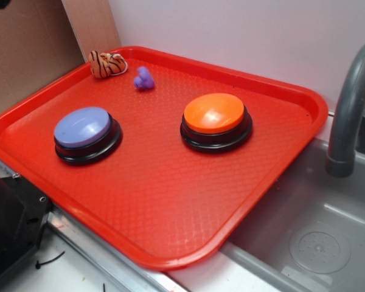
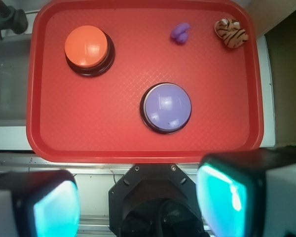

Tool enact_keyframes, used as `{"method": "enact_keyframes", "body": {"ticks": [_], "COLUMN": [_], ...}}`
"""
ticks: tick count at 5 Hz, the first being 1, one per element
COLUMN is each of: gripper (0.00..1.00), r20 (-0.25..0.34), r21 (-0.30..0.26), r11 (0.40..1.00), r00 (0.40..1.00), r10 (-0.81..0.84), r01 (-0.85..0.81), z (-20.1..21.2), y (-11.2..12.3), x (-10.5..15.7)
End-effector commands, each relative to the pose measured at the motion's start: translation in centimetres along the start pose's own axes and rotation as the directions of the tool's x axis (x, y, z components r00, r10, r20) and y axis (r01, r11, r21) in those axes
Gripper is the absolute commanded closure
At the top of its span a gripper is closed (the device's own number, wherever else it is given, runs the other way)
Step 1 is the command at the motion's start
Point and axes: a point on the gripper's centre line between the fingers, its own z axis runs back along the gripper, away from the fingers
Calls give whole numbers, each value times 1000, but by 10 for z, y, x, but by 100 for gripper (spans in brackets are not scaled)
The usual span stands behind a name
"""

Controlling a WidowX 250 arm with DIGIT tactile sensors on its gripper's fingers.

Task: Push the orange button.

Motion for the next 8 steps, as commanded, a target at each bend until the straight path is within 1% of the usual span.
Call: {"method": "enact_keyframes", "body": {"ticks": [1,2,3,4,5,6,7,8], "gripper": [0,0,0,0,0,0,0,0], "r20": [0,-91,-41,42,101,78,48,34], "r21": [0,177,157,111,81,86,41,54], "r11": [1000,974,964,943,943,943,949,948], "r00": [1000,987,976,947,938,941,948,948], "r10": [0,-130,-212,-319,-331,-329,-314,-317], "r01": [0,144,216,313,324,323,312,315], "z": [0,-41,-78,-124,-141,-161,-183,-186], "y": [0,-33,-47,-58,-69,-77,-75,-76], "x": [0,46,91,127,143,155,156,154]}}
